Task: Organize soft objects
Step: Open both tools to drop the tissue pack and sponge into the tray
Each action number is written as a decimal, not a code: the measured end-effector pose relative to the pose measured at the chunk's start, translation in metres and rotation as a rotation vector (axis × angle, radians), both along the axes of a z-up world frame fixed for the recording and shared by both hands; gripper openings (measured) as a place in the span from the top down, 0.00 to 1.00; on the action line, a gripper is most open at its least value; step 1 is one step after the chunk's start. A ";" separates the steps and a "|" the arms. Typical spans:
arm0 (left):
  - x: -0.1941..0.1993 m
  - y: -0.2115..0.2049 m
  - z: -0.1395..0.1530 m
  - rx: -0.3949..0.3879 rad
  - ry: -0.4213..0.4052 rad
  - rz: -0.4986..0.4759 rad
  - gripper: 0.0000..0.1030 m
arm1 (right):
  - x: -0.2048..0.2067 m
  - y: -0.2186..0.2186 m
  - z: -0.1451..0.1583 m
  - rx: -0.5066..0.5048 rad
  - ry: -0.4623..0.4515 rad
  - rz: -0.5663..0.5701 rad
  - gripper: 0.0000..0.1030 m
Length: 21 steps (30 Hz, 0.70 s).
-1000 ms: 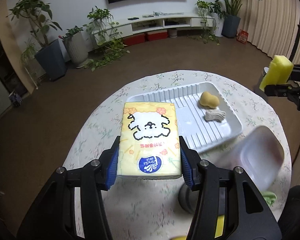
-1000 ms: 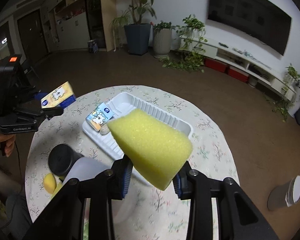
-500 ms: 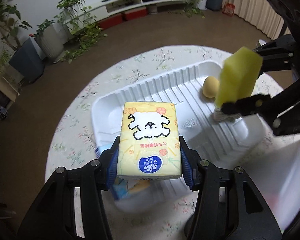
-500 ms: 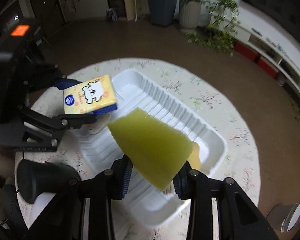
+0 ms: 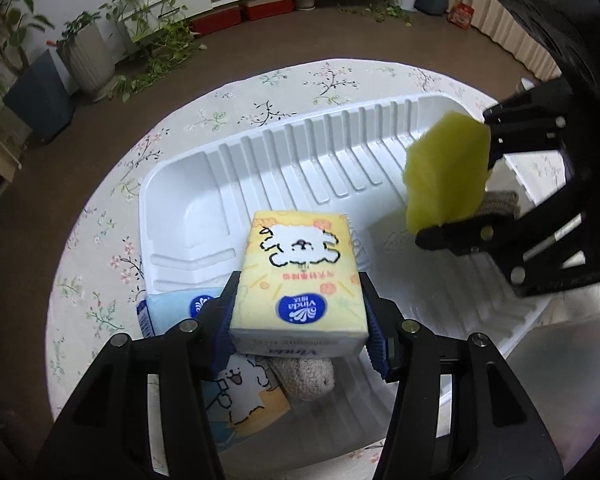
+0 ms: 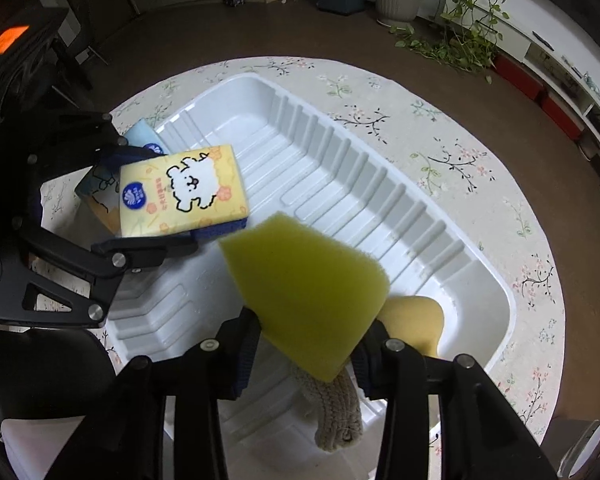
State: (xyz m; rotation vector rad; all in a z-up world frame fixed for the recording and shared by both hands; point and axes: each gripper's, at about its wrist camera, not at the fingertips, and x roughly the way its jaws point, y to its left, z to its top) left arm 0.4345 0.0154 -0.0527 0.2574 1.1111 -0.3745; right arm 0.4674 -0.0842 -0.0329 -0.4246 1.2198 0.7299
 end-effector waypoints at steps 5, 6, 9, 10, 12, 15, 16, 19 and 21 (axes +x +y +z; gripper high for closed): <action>-0.002 -0.006 -0.001 0.015 -0.002 -0.011 0.41 | -0.005 0.006 0.000 -0.016 -0.012 0.017 0.51; -0.004 -0.007 -0.002 0.018 -0.003 -0.015 0.38 | -0.004 0.007 0.000 -0.013 -0.013 0.014 0.50; -0.007 -0.007 0.003 0.017 -0.025 -0.004 0.30 | -0.004 0.009 0.003 -0.009 -0.021 0.002 0.42; -0.006 -0.006 0.005 0.012 -0.029 0.003 0.29 | -0.006 0.007 0.005 -0.006 -0.025 0.000 0.40; -0.005 -0.002 0.011 -0.003 -0.040 0.020 0.28 | -0.007 0.005 0.008 0.000 -0.032 -0.002 0.36; -0.006 0.004 0.021 -0.018 -0.056 0.037 0.27 | -0.008 -0.002 0.020 0.021 -0.053 -0.013 0.36; -0.006 0.006 0.025 -0.023 -0.062 0.042 0.26 | -0.007 -0.005 0.022 0.029 -0.057 -0.016 0.36; -0.011 0.015 0.040 -0.051 -0.091 0.063 0.25 | -0.011 -0.018 0.037 0.062 -0.081 -0.041 0.36; -0.017 0.022 0.053 -0.073 -0.111 0.078 0.22 | -0.015 -0.031 0.051 0.095 -0.093 -0.067 0.36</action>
